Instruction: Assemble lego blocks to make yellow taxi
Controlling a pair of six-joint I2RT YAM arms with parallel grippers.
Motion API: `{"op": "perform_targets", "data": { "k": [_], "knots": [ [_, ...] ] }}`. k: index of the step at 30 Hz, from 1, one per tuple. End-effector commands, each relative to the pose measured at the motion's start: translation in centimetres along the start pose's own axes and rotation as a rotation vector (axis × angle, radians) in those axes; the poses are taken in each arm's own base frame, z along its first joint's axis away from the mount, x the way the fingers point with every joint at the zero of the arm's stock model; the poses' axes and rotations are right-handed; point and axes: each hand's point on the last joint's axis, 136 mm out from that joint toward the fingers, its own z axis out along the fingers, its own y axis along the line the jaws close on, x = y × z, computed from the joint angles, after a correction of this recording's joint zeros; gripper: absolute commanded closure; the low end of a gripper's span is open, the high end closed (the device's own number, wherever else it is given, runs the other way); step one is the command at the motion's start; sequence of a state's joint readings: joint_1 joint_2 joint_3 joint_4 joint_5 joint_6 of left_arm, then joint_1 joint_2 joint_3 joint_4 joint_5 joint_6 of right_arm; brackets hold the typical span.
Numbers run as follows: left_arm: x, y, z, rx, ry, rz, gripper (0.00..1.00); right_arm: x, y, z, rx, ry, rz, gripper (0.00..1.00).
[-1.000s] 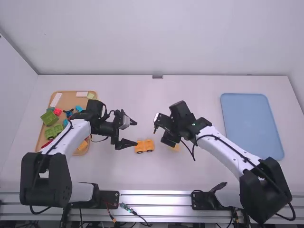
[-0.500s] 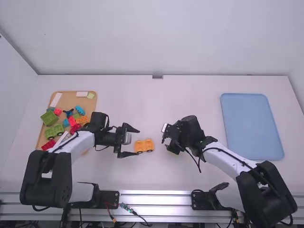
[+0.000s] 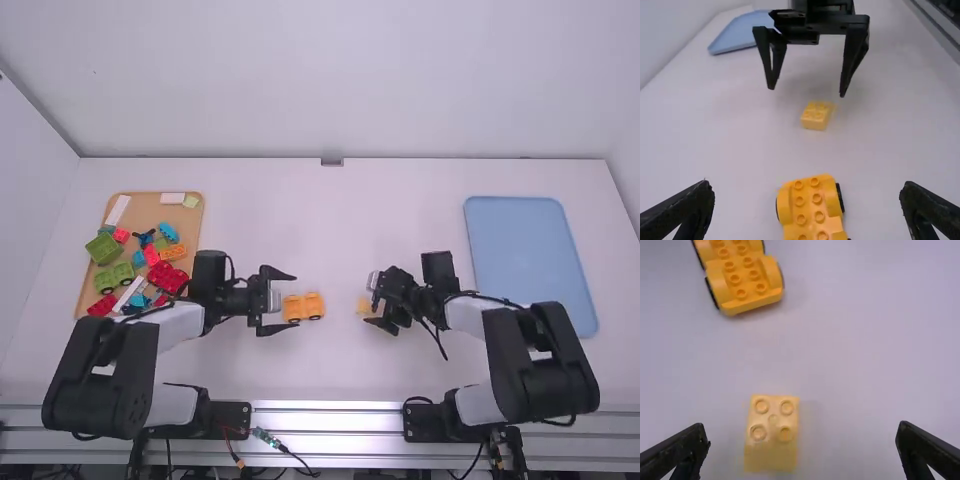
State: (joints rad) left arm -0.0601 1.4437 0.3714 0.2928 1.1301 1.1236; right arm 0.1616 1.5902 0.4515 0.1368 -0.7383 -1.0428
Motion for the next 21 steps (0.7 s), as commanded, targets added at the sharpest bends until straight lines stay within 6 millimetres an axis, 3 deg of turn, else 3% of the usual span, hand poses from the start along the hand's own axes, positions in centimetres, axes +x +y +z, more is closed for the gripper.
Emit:
{"op": "perform_targets", "data": {
  "k": [1,7,11,13,21],
  "knots": [
    [0.3,-0.8,0.1,0.003,-0.007,-0.098,0.01,0.0,0.6,0.4,-0.053,-0.056,-0.004,0.01],
    [0.8,-0.6,0.4,-0.001,-0.006,-0.106,0.01,0.5,1.0,0.8,-0.08,-0.08,0.028,0.0],
    [1.5,-0.3,0.9,0.018,-0.005,-0.137,0.01,0.3,0.8,1.1,-0.073,-0.086,0.007,0.09],
    [2.0,0.1,1.4,0.041,-0.011,-0.172,0.01,0.3,0.9,1.4,-0.073,-0.068,-0.004,0.19],
    [3.1,1.5,2.4,0.076,-0.033,-0.208,0.01,1.3,0.7,2.5,-0.033,0.05,0.067,0.27]
  ]
}}
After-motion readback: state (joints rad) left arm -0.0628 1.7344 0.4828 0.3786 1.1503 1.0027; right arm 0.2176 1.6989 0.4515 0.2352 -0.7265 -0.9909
